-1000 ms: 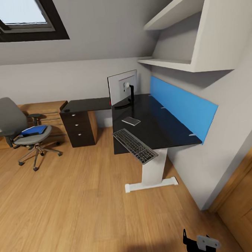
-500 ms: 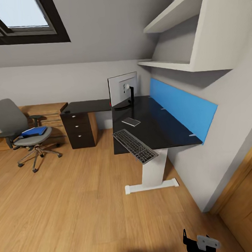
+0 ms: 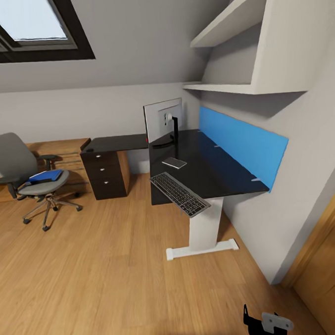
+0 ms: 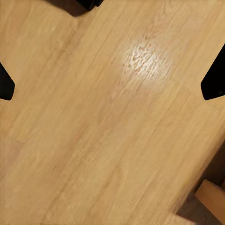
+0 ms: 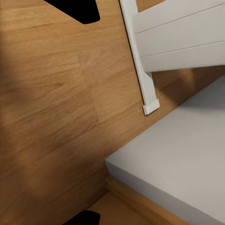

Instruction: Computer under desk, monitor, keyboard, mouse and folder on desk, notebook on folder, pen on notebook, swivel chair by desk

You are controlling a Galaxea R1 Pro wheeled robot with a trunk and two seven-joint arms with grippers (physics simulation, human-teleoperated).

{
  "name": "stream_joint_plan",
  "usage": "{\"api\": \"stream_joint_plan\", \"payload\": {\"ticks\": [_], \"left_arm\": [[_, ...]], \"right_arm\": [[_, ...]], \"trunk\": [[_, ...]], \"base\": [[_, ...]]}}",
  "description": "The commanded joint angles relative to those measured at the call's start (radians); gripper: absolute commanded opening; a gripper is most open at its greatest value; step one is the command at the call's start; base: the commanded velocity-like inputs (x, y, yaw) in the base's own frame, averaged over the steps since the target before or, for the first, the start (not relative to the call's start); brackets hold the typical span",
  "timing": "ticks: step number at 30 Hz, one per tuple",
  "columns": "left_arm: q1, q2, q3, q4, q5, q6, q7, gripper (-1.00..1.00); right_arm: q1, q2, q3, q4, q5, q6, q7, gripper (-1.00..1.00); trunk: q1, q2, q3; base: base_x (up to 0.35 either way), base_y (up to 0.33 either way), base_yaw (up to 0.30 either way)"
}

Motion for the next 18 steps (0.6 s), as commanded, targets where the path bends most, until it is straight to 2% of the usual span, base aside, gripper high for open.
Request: {"api": "stream_joint_plan", "payload": {"ticks": [1, 18], "left_arm": [[0.0, 0.0, -0.002, 0.0, 0.011, -0.006, 0.001, 1.0], [0.0, -0.001, -0.002, 0.0, 0.011, -0.007, 0.001, 1.0]], "right_arm": [[0.0, 0.0, 0.009, 0.0, -0.007, -0.002, -0.005, 1.0], [-0.001, -0.001, 0.008, -0.002, -0.012, -0.003, -0.005, 1.0]], "trunk": [[0.004, -0.008, -0.003], [0.069, -0.127, -0.053]], "base": [[0.0, 0.0, 0.0], [0.0, 0.0, 0.0]]}}
